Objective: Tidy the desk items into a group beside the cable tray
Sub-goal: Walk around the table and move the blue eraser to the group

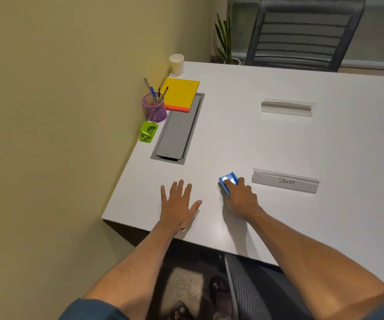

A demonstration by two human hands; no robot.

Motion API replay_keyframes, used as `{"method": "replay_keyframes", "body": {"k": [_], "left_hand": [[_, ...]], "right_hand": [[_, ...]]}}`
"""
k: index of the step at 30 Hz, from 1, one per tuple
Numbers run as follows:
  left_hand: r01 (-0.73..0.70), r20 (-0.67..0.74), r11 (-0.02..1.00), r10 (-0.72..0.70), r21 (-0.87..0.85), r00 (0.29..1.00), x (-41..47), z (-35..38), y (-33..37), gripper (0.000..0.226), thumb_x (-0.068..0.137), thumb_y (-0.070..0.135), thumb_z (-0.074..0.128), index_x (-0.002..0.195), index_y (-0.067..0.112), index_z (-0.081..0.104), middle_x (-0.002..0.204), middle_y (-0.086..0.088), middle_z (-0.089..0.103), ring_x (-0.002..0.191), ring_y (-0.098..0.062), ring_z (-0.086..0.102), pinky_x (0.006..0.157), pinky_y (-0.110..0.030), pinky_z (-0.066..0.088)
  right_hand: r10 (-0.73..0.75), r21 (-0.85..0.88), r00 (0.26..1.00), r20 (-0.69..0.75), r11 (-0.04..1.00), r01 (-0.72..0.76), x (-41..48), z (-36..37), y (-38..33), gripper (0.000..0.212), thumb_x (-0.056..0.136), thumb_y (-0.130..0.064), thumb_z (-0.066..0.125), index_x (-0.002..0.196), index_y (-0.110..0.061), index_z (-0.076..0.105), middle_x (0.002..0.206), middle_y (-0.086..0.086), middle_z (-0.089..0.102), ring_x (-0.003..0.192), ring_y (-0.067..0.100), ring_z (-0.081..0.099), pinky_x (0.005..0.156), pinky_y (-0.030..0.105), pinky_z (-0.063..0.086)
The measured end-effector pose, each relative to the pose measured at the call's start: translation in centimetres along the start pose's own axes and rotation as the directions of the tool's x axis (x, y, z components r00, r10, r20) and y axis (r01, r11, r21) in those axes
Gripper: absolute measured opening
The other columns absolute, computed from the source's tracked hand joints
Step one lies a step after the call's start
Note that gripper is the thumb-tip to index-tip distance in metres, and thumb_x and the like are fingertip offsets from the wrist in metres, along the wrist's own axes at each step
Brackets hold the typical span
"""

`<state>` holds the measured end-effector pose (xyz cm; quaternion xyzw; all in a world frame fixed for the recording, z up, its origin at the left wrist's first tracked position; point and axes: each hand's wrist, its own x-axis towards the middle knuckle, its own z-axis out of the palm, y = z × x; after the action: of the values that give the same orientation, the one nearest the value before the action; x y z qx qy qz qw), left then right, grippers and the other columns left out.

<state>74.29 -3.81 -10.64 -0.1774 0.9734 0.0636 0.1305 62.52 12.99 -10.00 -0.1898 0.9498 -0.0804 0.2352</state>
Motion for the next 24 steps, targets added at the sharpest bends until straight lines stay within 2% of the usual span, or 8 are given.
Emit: {"method": "replay_keyframes", "body": {"k": [6,11,17,20,24], "left_hand": [[0.003,-0.003,0.998,-0.003,-0.058,1.0,0.1,-0.5,-4.5,0.07,0.094,0.065,0.022,0.154,0.03,0.01,0.163,-0.001,0.0,0.15,-0.023,-0.002,0.116,-0.051,-0.013],[-0.013,-0.006,1.0,0.013,-0.028,1.0,0.3,-0.5,-10.5,0.069,0.095,0.064,0.022,0.154,0.028,0.011,0.163,-0.002,0.003,0.15,-0.023,-0.002,0.117,-0.051,-0.01],[-0.104,0.029,0.995,0.104,-0.004,0.994,1.2,1.1,-16.2,0.069,0.096,0.062,0.017,0.154,0.026,0.005,0.163,-0.003,-0.002,0.15,-0.023,-0.006,0.116,-0.049,-0.013],[-0.127,0.027,0.99,0.129,-0.055,0.991,1.6,2.9,-18.5,0.069,0.095,0.063,0.016,0.154,0.029,0.002,0.163,0.0,-0.006,0.15,-0.02,-0.01,0.116,-0.047,-0.015],[-0.121,-0.001,0.992,0.121,-0.023,0.993,2.1,4.4,-20.0,0.071,0.094,0.065,0.014,0.153,0.031,-0.005,0.162,0.001,-0.014,0.149,-0.021,-0.016,0.119,-0.048,-0.013]], "right_hand": [[-0.054,0.043,0.998,-0.035,0.998,0.056,1.6,-1.2,-5.4,0.039,0.093,-0.019,0.045,0.132,-0.021,0.041,0.128,0.014,0.037,0.098,0.034,0.051,0.079,0.041,0.047],[-0.087,0.06,0.994,-0.069,0.994,0.092,3.1,-0.7,-12.2,0.037,0.095,-0.023,0.048,0.132,-0.02,0.042,0.127,0.015,0.04,0.099,0.033,0.055,0.081,0.042,0.053],[-0.06,0.125,0.993,-0.097,0.99,0.072,5.1,0.6,-19.2,0.042,0.094,-0.031,0.052,0.133,-0.021,0.041,0.13,0.016,0.04,0.101,0.034,0.057,0.084,0.044,0.055],[-0.049,0.143,0.992,-0.12,0.987,0.066,5.8,1.2,-22.3,0.04,0.093,-0.028,0.054,0.131,-0.02,0.043,0.129,0.017,0.04,0.099,0.034,0.058,0.084,0.044,0.055],[-0.053,0.147,0.99,-0.127,0.987,0.071,6.7,1.7,-24.9,0.038,0.094,-0.026,0.054,0.129,-0.019,0.044,0.128,0.016,0.04,0.096,0.031,0.057,0.08,0.041,0.053]]}}
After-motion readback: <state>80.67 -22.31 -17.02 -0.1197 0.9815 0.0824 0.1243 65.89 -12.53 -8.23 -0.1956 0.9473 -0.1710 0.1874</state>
